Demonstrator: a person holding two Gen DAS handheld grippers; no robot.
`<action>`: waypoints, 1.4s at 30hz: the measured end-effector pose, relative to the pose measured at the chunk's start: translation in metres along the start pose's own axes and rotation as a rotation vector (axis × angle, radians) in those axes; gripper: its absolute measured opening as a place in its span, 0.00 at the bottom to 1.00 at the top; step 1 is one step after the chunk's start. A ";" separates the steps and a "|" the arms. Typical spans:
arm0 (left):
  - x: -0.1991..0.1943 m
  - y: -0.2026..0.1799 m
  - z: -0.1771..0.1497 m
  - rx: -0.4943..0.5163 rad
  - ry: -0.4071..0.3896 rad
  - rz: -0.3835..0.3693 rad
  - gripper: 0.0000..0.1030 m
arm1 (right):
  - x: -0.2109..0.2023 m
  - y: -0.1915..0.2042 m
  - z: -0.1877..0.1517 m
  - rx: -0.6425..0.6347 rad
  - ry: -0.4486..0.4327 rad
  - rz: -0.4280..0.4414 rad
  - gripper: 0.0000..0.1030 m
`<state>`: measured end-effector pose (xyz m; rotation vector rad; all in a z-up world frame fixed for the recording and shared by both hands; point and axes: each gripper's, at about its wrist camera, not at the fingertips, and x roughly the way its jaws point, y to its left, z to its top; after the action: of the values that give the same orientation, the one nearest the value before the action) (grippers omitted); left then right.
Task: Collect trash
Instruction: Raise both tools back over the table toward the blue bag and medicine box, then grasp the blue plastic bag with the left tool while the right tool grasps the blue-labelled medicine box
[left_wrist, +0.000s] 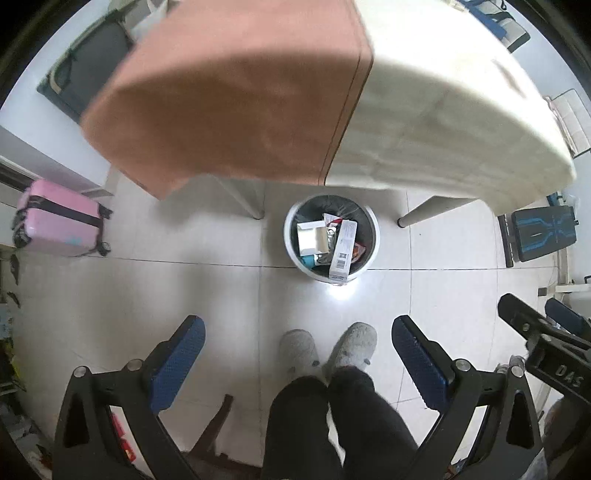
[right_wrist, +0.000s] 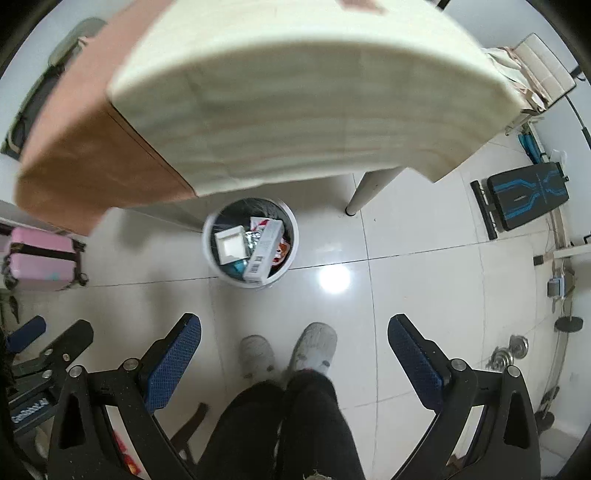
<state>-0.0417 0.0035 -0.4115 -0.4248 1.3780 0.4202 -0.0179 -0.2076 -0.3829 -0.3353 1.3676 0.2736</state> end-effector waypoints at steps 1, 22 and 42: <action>-0.015 0.000 0.002 -0.002 -0.014 -0.002 1.00 | -0.014 -0.001 0.001 0.009 -0.001 0.013 0.99; -0.153 -0.063 0.303 0.018 -0.370 0.127 1.00 | -0.162 -0.057 0.327 -0.004 -0.150 0.089 0.99; 0.064 -0.202 0.637 0.286 0.049 0.028 1.00 | 0.050 -0.089 0.756 -0.235 0.066 0.006 0.99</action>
<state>0.6087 0.1651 -0.3759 -0.1814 1.4679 0.2312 0.7104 0.0045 -0.2990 -0.5391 1.4042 0.4332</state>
